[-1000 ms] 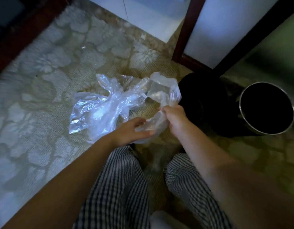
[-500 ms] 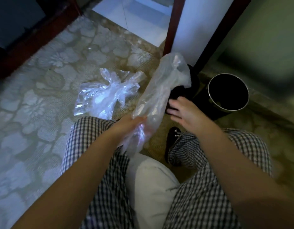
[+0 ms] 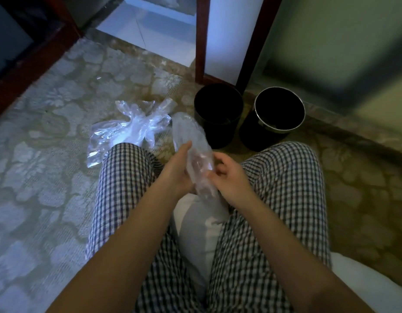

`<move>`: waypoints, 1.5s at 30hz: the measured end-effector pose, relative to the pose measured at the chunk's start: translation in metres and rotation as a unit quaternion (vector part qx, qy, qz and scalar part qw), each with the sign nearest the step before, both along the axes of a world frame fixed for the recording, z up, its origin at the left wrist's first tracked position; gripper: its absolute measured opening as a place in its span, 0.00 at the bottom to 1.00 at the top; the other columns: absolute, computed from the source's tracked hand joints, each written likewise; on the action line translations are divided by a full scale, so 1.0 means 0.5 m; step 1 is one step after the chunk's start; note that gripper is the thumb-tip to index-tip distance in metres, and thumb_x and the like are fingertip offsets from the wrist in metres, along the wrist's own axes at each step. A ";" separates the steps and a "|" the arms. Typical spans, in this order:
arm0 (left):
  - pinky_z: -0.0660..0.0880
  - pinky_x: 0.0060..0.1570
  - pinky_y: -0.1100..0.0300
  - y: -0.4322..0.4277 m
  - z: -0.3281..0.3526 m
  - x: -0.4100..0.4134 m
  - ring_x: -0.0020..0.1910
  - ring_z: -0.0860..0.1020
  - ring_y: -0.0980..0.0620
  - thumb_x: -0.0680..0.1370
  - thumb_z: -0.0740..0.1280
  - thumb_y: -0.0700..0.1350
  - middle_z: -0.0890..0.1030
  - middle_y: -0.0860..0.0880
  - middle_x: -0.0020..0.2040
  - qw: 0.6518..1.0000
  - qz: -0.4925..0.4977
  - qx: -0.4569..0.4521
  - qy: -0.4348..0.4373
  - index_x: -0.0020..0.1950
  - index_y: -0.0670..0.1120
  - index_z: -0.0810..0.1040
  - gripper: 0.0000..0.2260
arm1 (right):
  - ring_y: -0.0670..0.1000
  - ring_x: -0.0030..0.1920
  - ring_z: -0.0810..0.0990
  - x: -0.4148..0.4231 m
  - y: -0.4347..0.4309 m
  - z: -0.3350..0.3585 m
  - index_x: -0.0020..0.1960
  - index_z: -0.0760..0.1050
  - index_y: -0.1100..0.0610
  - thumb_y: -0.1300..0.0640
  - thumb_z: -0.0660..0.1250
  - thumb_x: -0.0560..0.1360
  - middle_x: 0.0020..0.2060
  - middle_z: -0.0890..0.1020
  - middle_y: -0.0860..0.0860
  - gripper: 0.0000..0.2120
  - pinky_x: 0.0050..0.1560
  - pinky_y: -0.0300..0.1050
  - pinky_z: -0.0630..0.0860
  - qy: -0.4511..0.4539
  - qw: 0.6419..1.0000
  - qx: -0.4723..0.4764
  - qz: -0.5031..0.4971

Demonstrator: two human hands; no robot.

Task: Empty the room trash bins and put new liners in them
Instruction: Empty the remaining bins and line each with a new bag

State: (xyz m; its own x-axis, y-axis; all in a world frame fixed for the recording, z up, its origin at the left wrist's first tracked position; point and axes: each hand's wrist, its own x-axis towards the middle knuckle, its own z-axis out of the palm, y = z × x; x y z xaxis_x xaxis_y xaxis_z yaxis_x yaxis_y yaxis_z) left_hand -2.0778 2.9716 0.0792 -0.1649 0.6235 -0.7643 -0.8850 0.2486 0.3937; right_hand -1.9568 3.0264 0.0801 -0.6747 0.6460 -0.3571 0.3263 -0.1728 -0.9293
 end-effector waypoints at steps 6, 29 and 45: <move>0.78 0.51 0.54 -0.057 0.007 0.029 0.51 0.81 0.50 0.78 0.53 0.63 0.81 0.45 0.53 0.992 0.073 0.105 0.010 0.63 0.41 0.73 0.28 | 0.43 0.29 0.75 0.027 0.010 -0.002 0.40 0.75 0.57 0.64 0.65 0.76 0.30 0.77 0.50 0.07 0.34 0.38 0.73 -0.029 0.993 0.069 -0.089; 0.68 0.29 0.60 -0.135 -0.047 0.062 0.22 0.68 0.58 0.80 0.57 0.37 0.71 0.50 0.23 0.882 0.125 -0.116 0.440 0.29 0.43 0.68 0.19 | 0.42 0.22 0.67 -0.014 -0.093 -0.017 0.30 0.67 0.58 0.59 0.59 0.80 0.22 0.68 0.48 0.19 0.28 0.35 0.64 -0.074 0.980 0.171 0.071; 0.70 0.22 0.66 -0.155 -0.029 0.067 0.25 0.76 0.57 0.79 0.64 0.50 0.78 0.48 0.30 0.970 0.074 -0.077 0.218 0.40 0.41 0.76 0.15 | 0.41 0.20 0.66 -0.004 -0.099 0.002 0.36 0.73 0.65 0.61 0.60 0.80 0.22 0.69 0.49 0.15 0.24 0.32 0.64 -0.056 0.993 0.099 0.024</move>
